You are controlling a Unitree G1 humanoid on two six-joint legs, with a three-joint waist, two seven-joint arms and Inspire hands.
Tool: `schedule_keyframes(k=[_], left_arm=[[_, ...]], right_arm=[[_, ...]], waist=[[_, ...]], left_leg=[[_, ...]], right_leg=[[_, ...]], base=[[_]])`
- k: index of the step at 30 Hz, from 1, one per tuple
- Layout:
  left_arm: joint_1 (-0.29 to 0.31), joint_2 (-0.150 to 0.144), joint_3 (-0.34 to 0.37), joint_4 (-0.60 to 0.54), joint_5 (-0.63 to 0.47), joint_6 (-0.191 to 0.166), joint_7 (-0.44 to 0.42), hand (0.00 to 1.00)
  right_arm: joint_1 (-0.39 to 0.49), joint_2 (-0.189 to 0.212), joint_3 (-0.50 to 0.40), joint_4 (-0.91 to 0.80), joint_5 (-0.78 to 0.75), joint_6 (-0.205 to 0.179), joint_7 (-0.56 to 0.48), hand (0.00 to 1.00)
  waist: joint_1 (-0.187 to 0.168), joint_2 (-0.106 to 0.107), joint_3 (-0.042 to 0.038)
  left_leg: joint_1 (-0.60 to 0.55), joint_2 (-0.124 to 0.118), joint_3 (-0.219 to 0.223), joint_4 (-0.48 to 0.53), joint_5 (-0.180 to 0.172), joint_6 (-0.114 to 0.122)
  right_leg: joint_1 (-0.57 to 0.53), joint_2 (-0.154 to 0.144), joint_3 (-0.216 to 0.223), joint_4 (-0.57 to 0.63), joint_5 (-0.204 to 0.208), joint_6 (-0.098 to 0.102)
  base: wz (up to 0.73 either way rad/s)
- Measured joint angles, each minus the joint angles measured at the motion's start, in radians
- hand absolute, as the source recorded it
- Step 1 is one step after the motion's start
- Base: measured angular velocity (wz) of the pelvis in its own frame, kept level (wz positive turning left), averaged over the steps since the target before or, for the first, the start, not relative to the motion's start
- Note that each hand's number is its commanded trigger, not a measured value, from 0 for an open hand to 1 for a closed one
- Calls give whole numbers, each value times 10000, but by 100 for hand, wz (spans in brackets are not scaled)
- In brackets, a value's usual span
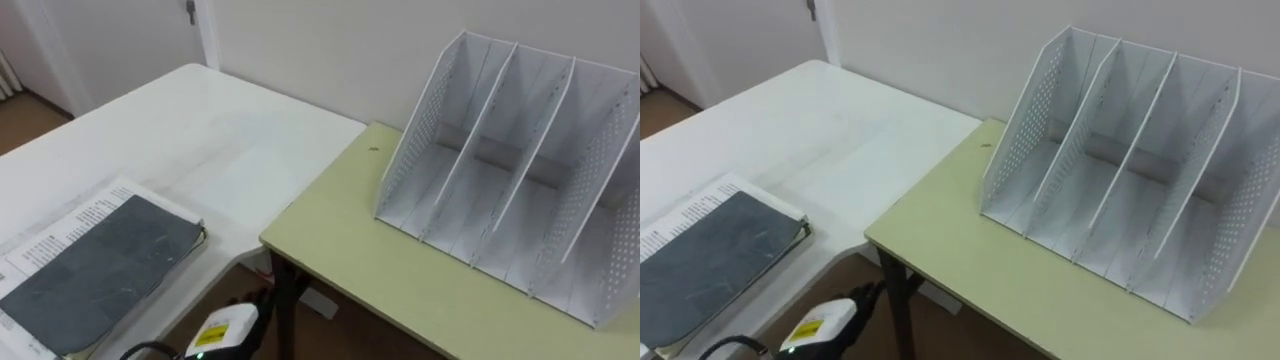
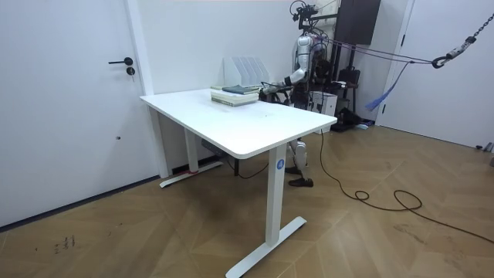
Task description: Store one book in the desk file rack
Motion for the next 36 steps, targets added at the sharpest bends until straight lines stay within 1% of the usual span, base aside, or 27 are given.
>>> schedule_keyframes(k=[2,3,4,6,9,10,14,19,20,22,24,29,31,34,36], left_arm=[[89,49,-27,-598,149,0,67,0],[160,94,-31,-1176,167,-14,124,0],[179,117,-29,-1423,175,-16,216,0],[223,214,-15,-2025,177,-157,827,0],[290,244,-12,-2406,187,-255,1478,0],[291,244,18,-2408,347,-266,1727,0],[351,296,244,-2741,765,-268,2097,0],[497,321,720,-3675,1144,-320,2785,0],[499,327,755,-3741,1155,-323,2895,0],[499,321,828,-3786,1156,-339,3188,0],[500,322,829,-3784,1142,-337,3284,0],[535,326,927,-3782,1133,-331,3388,0],[578,330,999,-3780,1135,-331,3461,0],[759,347,1143,-3748,1134,-326,3737,0],[932,346,1298,-3625,1140,-325,3786,0]], right_arm=[[3,0,48,5,1,-16,5,0],[2,3,40,4,-6,-17,27,0],[2,3,39,5,-15,-17,34,0],[17,3,43,43,-13,-21,38,0],[23,14,42,113,81,-20,3,0],[23,22,34,224,110,-19,-33,0],[28,33,33,309,151,-12,-100,0],[59,39,-80,428,174,-1,-100,0],[67,37,-86,428,174,-1,-101,0],[145,15,-75,424,185,0,-121,0],[171,-1,-74,421,186,11,-188,0],[196,-48,-60,400,176,22,-210,0],[205,-72,-61,396,176,31,-215,0],[216,-95,-66,388,176,91,-217,0],[236,-95,-72,384,172,101,-245,0]], waist=[[7,-55,32],[30,-86,48],[33,-96,42],[68,-112,31],[75,-124,0],[84,-117,-10],[128,-110,-24],[155,-75,-57],[169,-69,-59],[296,-17,-100],[373,9,-117],[393,88,-127],[395,125,-144],[403,146,-139],[425,136,-115]], left_leg=[[8,9,2,-3,0,0],[-18,12,19,-5,0,0],[-46,10,24,-5,0,0],[-74,2,35,-3,0,0],[-60,-5,33,1,0,0],[-42,-6,33,8,0,1],[-36,4,7,26,1,1],[-51,0,-77,73,1,1],[-56,0,-84,75,1,0],[-60,-2,-139,76,1,1],[-60,-9,-241,75,0,1],[-59,-6,-263,70,1,1],[-60,-3,-265,70,0,1],[-57,1,-269,64,0,1],[8,-1,-269,63,0,1]], right_leg=[[9,8,-2,3,0,-2],[-20,12,-3,4,2,-6],[-41,11,-7,4,3,-6],[-67,2,-15,-6,4,-4],[-31,-1,-18,-28,6,-2],[-6,-1,-18,-35,10,-1],[58,9,-52,-125,37,-6],[138,12,-142,-314,91,3],[140,12,-145,-314,95,1],[140,10,-160,-315,116,7],[142,9,-163,-315,117,7],[164,5,-228,-311,126,-1],[164,5,-230,-303,130,-6],[190,5,-241,-285,134,-12],[249,8,-242,-285,136,-13]], base=[[2],[4],[5],[2],[0],[0],[3],[7],[4],[0],[0],[2],[0],[0],[0]])
